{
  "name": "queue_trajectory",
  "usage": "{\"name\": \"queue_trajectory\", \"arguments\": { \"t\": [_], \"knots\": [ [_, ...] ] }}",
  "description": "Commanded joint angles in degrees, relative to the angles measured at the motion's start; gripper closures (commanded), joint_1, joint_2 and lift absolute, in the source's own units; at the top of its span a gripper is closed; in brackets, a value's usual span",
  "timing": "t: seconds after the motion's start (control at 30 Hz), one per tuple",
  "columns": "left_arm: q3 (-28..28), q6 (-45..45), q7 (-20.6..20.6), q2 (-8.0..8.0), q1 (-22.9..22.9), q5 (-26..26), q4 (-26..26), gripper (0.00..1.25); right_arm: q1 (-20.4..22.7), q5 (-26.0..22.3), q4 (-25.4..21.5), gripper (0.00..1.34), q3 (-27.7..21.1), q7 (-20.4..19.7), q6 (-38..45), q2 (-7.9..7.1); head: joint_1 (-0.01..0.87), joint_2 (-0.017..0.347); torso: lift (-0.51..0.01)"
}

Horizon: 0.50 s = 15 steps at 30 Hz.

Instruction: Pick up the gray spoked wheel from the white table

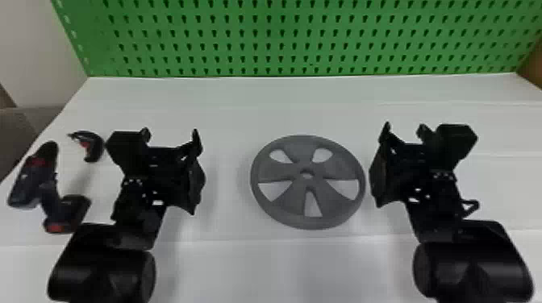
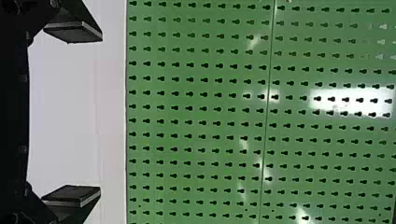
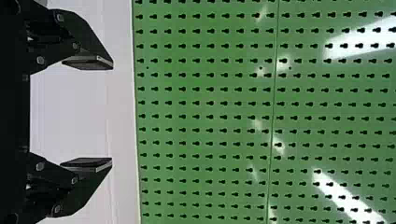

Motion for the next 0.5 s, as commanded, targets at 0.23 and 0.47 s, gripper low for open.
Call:
{"name": "queue_trajectory", "arguments": {
  "t": [0.23,0.47],
  "knots": [
    [0.0,0.0,0.0,0.09,0.0,0.1,0.0,0.13,-6.7,-0.3,-3.9,0.52,0.1,0.0,18.2,-0.7,0.767,0.035,-0.107],
    [0.1,0.0,-0.1,0.09,0.1,0.2,0.0,0.13,-11.2,-1.6,-5.3,0.52,0.1,-0.4,27.6,-1.5,0.767,0.035,-0.107]
  ]
}}
